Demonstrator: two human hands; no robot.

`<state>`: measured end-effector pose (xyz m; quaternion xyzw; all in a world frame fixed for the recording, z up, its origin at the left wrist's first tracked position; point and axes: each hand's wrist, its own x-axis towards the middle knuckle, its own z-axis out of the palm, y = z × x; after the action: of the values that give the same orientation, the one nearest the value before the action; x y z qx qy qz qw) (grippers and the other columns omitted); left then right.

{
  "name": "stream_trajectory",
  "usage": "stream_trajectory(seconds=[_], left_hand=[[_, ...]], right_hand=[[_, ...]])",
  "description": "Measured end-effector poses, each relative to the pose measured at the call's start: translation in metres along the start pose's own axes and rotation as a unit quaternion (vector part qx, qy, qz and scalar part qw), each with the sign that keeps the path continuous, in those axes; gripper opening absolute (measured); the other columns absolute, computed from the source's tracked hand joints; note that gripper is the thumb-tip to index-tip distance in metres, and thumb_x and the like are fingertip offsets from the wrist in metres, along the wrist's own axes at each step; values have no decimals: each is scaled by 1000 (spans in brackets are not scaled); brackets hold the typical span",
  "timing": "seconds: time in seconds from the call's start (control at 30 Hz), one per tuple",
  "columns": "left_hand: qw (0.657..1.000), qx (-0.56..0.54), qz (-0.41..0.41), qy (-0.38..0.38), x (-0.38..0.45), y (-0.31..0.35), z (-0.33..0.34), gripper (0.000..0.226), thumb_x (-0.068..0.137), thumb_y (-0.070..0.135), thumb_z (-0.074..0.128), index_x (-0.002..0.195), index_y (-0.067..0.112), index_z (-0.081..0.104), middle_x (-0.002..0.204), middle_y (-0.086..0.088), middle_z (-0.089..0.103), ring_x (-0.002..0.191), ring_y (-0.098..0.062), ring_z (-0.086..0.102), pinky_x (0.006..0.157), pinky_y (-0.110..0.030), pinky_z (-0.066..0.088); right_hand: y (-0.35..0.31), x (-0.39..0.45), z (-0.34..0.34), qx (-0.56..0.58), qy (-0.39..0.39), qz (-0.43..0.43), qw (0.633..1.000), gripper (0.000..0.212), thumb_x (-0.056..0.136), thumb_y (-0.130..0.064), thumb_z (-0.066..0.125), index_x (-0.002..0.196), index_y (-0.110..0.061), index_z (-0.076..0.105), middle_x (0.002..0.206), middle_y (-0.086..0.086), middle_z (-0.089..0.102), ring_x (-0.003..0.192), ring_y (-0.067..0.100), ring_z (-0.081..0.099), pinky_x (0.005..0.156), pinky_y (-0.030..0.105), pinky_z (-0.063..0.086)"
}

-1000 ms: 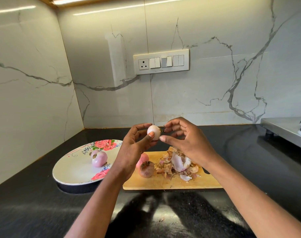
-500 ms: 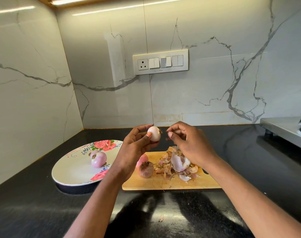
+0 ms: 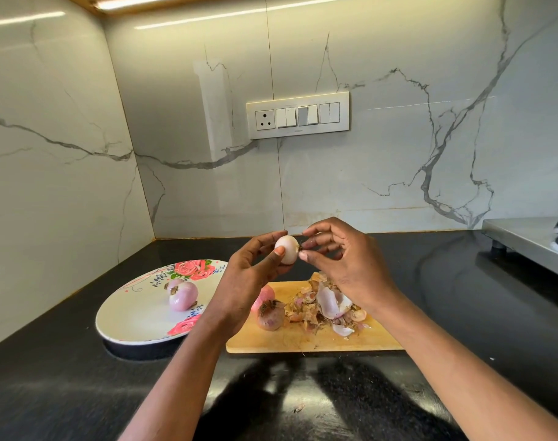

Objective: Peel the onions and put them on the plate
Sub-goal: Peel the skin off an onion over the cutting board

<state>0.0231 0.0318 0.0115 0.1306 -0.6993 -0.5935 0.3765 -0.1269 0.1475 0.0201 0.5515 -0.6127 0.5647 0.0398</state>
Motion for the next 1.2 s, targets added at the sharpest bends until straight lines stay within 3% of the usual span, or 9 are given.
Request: stream_trajectory(seconds=[0.13,0.23,0.4,0.47,0.63,0.8,0.9,1.0,1.2], left_hand=[[1000,8,1,-10,0,0,1,44,85,31,66,129,22,65,124,-2,70,111,-19,70,100,-36,56],[1000,18,6,-21,0,-1,1,45,86,30,68,130,21,64,125,-1,70,114,-19,69,102,-36,55],[999,0,9,-41,-1,-2,0,43,90,26,64,132,19,62,126,-2,70,118,-21,67,100,-33,55],[999,-18,7,-47,-2,-2,1,45,91,24,63,135,16,61,127,-3,70,119,-22,66,102,-34,53],[989,-149,-14,3,2,3,-1,41,93,15,56,133,11,61,129,-10,69,121,-26,66,98,-28,56],[991,-130,-16,20,2,4,-3,35,96,16,55,130,13,64,126,-8,70,117,-23,68,95,-27,57],[996,-88,-15,4,1,1,-1,32,100,15,53,130,15,64,120,-4,73,113,-22,69,93,-26,57],[997,-75,-14,4,2,2,-3,34,98,19,54,131,15,63,121,-6,73,112,-22,70,92,-27,57],[998,-56,-13,15,1,1,-2,40,88,29,60,126,18,66,116,-7,74,101,-19,72,88,-27,58]], right_hand=[[0,-1,-1,3,8,15,1000,28,83,-23,82,104,-27,65,87,-16,76,78,0,67,69,14,52],[-2,-1,-1,16,-2,39,999,26,87,-22,79,104,-28,60,88,-14,76,65,8,56,69,38,55],[-4,1,3,78,-31,74,994,30,93,-12,71,99,-30,49,88,-4,75,91,25,69,93,53,54],[-7,2,4,110,-34,112,987,25,95,-10,68,99,-25,48,92,1,76,97,25,68,93,44,54],[-10,2,-3,249,-9,213,945,15,97,-10,65,99,-21,56,104,7,71,85,9,58,71,25,38],[-4,3,-6,109,-36,148,982,5,101,-18,61,105,-19,63,100,2,73,95,10,67,81,22,49],[0,-1,-2,-4,-83,92,992,6,102,-24,59,103,-24,65,85,-5,73,70,-2,63,65,14,44],[2,-4,2,-78,-98,53,991,11,95,-20,69,101,-29,67,94,-14,67,75,0,58,64,10,41],[7,-3,-1,-109,-74,39,991,18,95,-14,68,101,-31,71,96,-18,69,83,-4,63,70,9,43]])
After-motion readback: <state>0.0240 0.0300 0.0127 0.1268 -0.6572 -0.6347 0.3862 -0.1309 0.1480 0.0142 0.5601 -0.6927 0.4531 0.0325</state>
